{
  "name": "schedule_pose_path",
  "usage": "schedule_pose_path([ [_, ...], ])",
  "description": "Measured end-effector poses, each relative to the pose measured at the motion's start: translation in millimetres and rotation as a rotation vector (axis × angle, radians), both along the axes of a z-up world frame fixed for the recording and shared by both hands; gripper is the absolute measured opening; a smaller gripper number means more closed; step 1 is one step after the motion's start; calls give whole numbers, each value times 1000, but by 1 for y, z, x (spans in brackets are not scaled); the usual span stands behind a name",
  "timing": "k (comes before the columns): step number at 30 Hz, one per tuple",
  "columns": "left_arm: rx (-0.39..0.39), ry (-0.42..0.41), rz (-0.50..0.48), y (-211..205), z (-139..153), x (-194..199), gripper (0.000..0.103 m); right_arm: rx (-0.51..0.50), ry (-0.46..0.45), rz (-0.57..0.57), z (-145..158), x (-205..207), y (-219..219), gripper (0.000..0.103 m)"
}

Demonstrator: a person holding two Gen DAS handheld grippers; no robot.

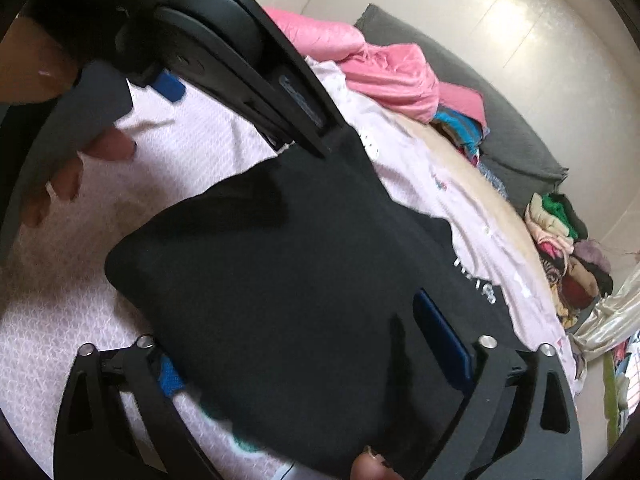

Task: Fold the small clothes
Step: 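Grasp the side of the folded sweatshirt with the right gripper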

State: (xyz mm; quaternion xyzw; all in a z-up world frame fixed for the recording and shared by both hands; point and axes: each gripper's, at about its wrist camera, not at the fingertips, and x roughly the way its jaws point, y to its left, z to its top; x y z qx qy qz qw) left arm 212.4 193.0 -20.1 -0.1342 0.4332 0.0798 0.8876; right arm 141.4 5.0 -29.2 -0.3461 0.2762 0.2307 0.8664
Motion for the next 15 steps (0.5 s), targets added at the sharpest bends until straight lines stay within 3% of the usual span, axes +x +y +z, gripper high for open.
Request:
schedule_pose_path([
  [1, -32, -2, -8, -1, -2, 2, 93, 9, 0, 13, 1, -1, -1, 77],
  [3, -114, 5, -27, -2, -5, 5, 93, 32, 3, 37, 4, -4, -4, 54],
  [6, -212, -12, -49, -4, -4, 8, 93, 51, -14, 52, 9, -12, -10, 34],
  [9, -301, -14, -80, -11, -3, 13, 93, 111, 2, 50, 16, -15, -24, 23],
  [15, -290, 36, -105, -37, -6, 21, 93, 223, -8, 29, 39, -18, -53, 16],
])
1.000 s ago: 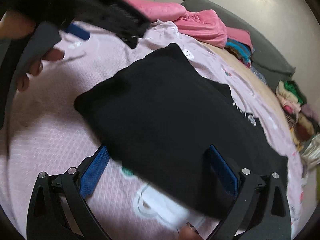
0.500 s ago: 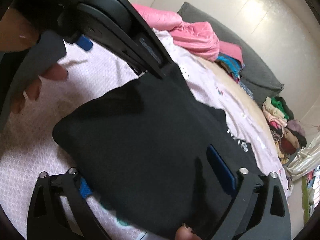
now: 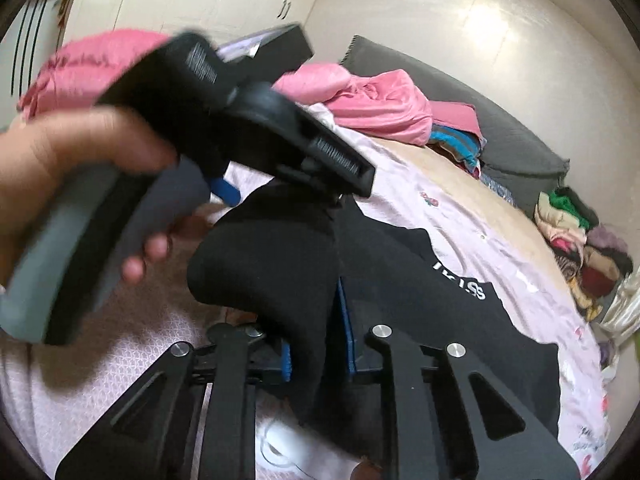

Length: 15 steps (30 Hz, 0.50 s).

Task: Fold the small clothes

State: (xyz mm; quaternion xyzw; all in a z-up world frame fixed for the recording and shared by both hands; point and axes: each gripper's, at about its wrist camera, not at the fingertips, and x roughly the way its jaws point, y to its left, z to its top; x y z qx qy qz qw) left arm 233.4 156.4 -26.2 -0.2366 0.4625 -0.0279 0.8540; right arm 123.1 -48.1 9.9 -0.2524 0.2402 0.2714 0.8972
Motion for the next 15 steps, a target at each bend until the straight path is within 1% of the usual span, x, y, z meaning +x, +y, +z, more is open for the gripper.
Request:
schedule_pose_path([
  [2, -22, -15, 0, -6, 6, 0, 93, 37, 16, -10, 6, -1, -9, 15],
  [3, -28, -28, -1, -11, 11, -1, 91, 64, 20, -19, 9, 0, -16, 15],
  [4, -30, -39, -2, -16, 15, -1, 79, 79, 19, -26, 12, -1, -21, 14],
  [5, -39, -47, -10, -21, 19, 0, 73, 98, 19, -36, 16, -3, -27, 13],
  [6, -66, -61, -29, -28, 25, -1, 62, 118, 24, -49, 19, -3, -32, 12],
  [7, -81, -72, -42, -33, 29, -1, 57, 148, 32, -68, 22, -2, -40, 11],
  [8, -87, -82, -53, -39, 32, -2, 46, 169, 34, -81, 25, -5, -48, 11],
  [9, -87, -97, -71, -49, 37, -2, 32, 187, 34, -92, 26, -6, -53, 10],
  [10, -79, -104, -82, -57, 42, -3, 28, 204, 31, -104, 29, -7, -61, 10],
  [12, -56, -122, -100, -74, 52, -5, 26, 234, 26, -126, 33, -10, -73, 10],
  [15, -41, -142, -121, -94, 66, -7, 26, 298, 34, -161, 39, -13, -98, 9],
])
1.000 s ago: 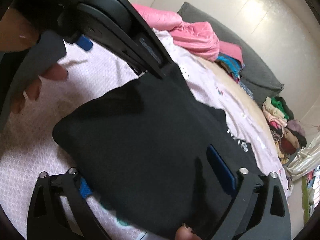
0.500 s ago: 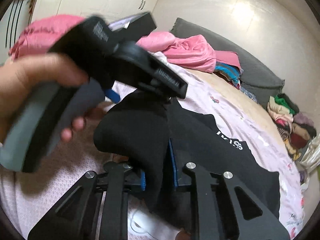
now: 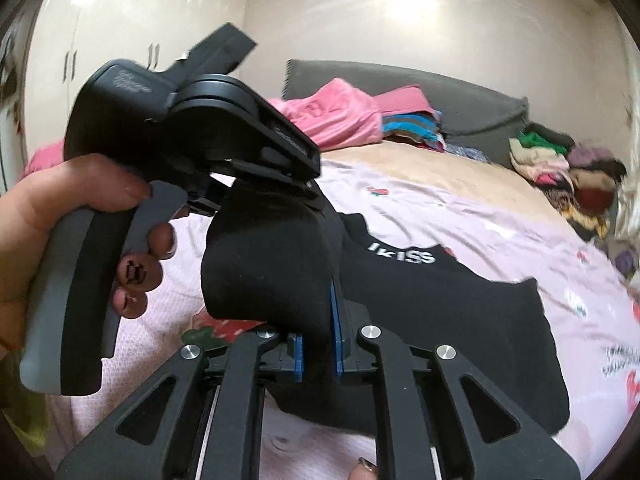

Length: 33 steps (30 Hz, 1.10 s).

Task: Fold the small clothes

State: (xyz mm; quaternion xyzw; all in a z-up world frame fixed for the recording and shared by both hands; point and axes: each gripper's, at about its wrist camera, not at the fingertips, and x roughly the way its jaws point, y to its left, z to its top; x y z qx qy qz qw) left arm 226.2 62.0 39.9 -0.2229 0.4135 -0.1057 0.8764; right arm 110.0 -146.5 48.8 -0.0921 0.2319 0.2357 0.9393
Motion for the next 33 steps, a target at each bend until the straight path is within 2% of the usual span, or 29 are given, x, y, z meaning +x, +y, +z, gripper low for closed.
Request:
schedule_pose_path([
  [8, 53, -29, -62, -51, 22, -2, 26, 94, 14, -68, 8, -10, -55, 9],
  [18, 106, -5, -134, -113, 17, 11, 27, 168, 72, -138, -1, -11, -109, 9],
  [26, 152, 46, -182, -157, -4, 27, 35, 264, 219, -187, -29, -3, -142, 9],
  [29, 149, 69, -195, -167, -13, 32, 43, 342, 304, -195, -43, 5, -158, 9],
  [32, 138, 86, -212, -176, -21, 38, 58, 433, 390, -196, -54, 12, -173, 9],
  [33, 124, 92, -216, -178, -22, 38, 66, 460, 421, -200, -59, 14, -178, 11],
])
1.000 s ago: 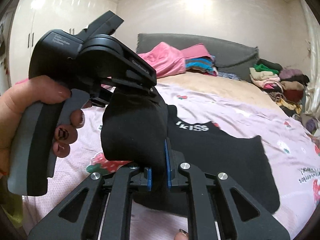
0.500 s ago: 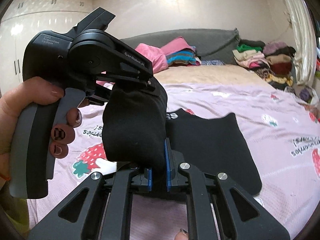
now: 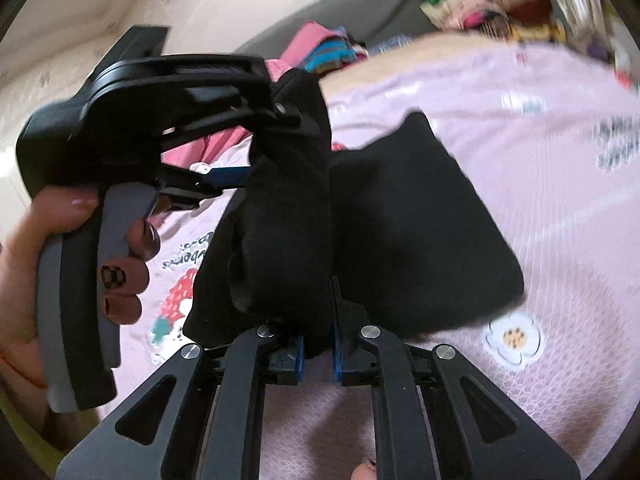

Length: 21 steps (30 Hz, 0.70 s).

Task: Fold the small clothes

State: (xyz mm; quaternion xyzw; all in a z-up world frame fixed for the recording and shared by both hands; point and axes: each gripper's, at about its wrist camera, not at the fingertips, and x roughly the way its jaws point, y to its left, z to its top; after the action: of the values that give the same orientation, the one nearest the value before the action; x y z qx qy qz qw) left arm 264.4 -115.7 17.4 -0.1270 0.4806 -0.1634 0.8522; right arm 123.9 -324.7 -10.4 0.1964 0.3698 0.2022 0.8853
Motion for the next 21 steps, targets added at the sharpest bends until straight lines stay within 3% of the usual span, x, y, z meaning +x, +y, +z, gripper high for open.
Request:
schedule_pose_path([
  [2, -49, 21, -7, 1, -4, 3, 78, 32, 37, -10, -6, 3, -6, 15],
  [8, -114, -6, 25, 18, 2, -3, 79, 172, 131, 7, -19, 5, -24, 29],
  [10, -92, -37, 50, 30, 4, -11, 79, 209, 147, 34, -16, 6, -27, 40],
  [12, -17, -81, 81, 41, 4, -21, 79, 248, 151, 70, -10, 9, -28, 65],
  [14, 32, -102, 101, 51, -1, -30, 79, 232, 153, 80, 0, 20, -31, 71],
  [19, 94, -108, 107, 63, -22, -45, 79, 123, 183, 84, 17, 63, -21, 72],
  [20, 96, -104, 105, 64, -25, -47, 79, 96, 190, 84, 17, 72, -18, 70],
  [21, 93, -104, 104, 65, -28, -50, 79, 69, 195, 88, 17, 79, -15, 62],
])
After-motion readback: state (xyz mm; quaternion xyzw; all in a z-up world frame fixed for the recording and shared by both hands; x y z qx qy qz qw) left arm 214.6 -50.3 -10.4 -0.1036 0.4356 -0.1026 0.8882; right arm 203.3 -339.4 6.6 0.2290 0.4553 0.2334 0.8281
